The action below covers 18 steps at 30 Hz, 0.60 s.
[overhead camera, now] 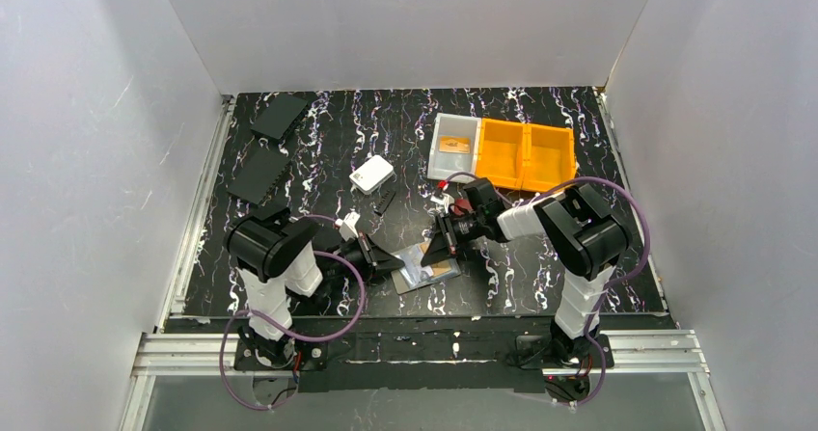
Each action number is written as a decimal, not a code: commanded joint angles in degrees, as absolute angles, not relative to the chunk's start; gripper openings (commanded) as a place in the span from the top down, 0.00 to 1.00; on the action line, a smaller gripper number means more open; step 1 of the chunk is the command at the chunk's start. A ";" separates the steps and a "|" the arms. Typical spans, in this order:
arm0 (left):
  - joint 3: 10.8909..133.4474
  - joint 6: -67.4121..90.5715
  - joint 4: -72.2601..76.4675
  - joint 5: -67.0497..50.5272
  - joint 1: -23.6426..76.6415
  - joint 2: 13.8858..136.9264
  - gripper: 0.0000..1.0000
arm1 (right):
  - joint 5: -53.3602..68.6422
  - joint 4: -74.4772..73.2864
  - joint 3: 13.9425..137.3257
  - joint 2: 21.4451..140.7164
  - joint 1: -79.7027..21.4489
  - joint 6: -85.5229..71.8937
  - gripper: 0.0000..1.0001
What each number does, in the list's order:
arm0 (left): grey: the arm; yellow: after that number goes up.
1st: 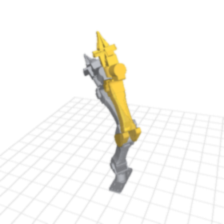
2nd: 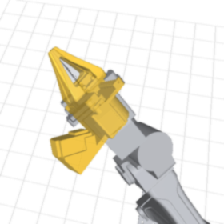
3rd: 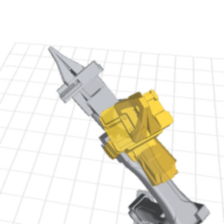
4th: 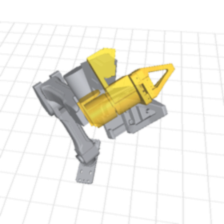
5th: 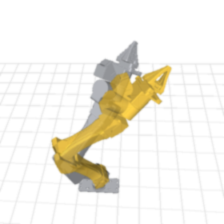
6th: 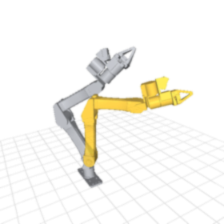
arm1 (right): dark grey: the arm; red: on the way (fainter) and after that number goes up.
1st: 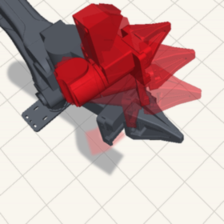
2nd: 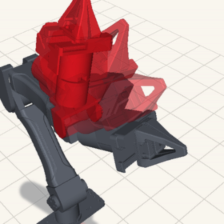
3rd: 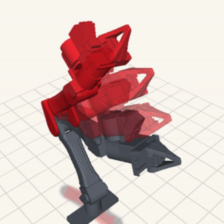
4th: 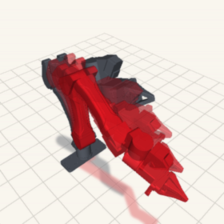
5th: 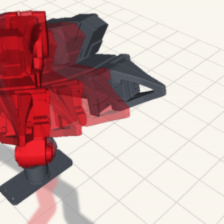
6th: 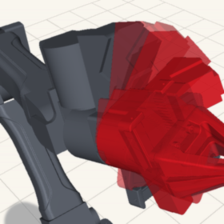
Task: Take the credit cards out of the card holder
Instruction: Remove the credit card from the card holder.
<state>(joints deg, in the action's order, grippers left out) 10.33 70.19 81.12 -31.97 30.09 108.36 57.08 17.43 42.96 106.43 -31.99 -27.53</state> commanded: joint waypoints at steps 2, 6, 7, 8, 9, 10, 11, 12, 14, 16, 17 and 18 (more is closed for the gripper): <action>8.81 68.48 77.41 -30.67 29.31 110.56 0.99 | 50.52 13.77 42.61 104.78 -30.76 -22.73 0.99; 8.01 68.34 77.84 -30.69 28.02 110.95 0.99 | 49.81 13.45 41.82 102.48 -29.15 -22.34 0.99; 8.00 68.31 77.87 -30.83 27.91 111.12 0.99 | 49.63 13.47 41.57 101.95 -28.81 -22.28 0.99; 8.11 68.32 77.99 -30.86 27.82 111.35 0.99 | 49.50 13.45 41.26 101.44 -28.61 -22.20 0.99; 8.17 68.40 78.11 -31.00 27.78 111.60 0.99 | 49.42 13.34 41.08 101.25 -28.45 -22.01 0.99; 8.25 68.58 78.27 -31.00 27.70 111.78 0.99 | 49.25 13.16 41.01 100.94 -28.29 -21.83 0.99; 8.26 68.56 78.45 -31.02 27.67 111.96 0.99 | 49.17 12.87 41.04 100.76 -28.07 -21.66 0.99; 8.26 68.69 78.60 -31.01 27.56 112.03 1.00 | 49.10 12.47 41.20 100.66 -27.92 -21.32 0.99; 8.18 68.64 78.71 -31.07 27.38 111.99 1.00 | 48.84 11.29 41.45 100.19 -27.34 -20.41 0.99; 8.01 68.60 78.75 -31.11 27.27 111.64 0.99 | 48.83 9.82 41.78 99.27 -26.59 -18.99 0.99; 8.02 68.58 78.75 -31.16 27.17 111.50 0.99 | 48.92 8.92 41.94 98.52 -26.24 -18.02 0.99; 8.04 68.59 78.83 -31.32 27.16 111.32 0.99 | 49.07 7.84 42.08 97.58 -25.94 -16.56 0.99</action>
